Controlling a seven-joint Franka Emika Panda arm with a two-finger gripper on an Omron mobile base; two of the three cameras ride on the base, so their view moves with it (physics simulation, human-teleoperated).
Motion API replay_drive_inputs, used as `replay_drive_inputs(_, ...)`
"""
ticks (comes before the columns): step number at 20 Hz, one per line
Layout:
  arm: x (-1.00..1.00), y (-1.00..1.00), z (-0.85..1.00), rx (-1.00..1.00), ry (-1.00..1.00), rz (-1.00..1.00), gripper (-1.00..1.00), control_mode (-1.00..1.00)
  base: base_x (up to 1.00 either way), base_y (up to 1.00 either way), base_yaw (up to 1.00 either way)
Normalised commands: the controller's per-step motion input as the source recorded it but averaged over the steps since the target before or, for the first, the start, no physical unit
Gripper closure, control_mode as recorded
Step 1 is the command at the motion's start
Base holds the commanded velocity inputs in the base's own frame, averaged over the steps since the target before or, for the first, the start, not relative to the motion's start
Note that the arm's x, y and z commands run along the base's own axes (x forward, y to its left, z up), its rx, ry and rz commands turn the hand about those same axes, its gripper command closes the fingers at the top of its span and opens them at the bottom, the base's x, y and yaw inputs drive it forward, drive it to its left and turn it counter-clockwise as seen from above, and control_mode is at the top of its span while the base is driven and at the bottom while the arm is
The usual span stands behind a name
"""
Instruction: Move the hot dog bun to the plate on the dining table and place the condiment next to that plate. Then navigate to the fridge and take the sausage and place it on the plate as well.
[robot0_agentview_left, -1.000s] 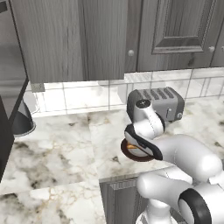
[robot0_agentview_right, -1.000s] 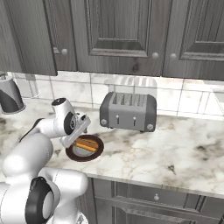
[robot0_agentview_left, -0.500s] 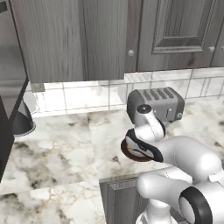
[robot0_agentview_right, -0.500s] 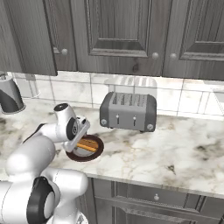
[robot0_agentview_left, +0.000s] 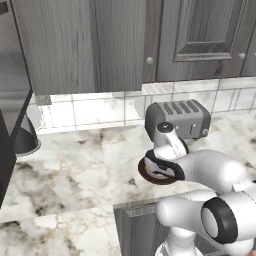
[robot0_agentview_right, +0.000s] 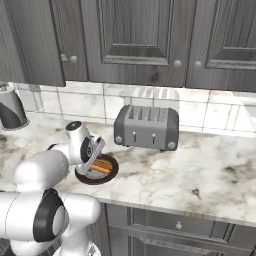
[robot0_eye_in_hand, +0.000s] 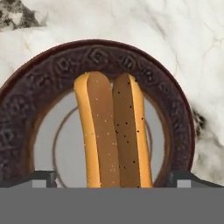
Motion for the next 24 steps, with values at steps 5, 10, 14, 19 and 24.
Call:
replay_drive_inputs(5,0.12,0.0,-0.16,0.0,0.0,0.01,-1.0,-1.0,0.0,0.0,0.0)
replay_drive_inputs(10,0.06,0.0,-0.18,0.0,0.01,0.03,-1.0,-1.0,0.0,0.0,0.0)
replay_drive_inputs(14,0.06,0.0,-0.2,0.0,0.0,0.04,-1.0,-1.0,0.0,0.0,0.0)
replay_drive_inputs(19,0.07,0.0,-0.21,0.0,0.0,0.04,-1.0,-1.0,0.0,0.0,0.0)
replay_drive_inputs(24,0.07,0.0,-0.23,0.0,0.01,0.04,-1.0,-1.0,0.0,0.0,0.0)
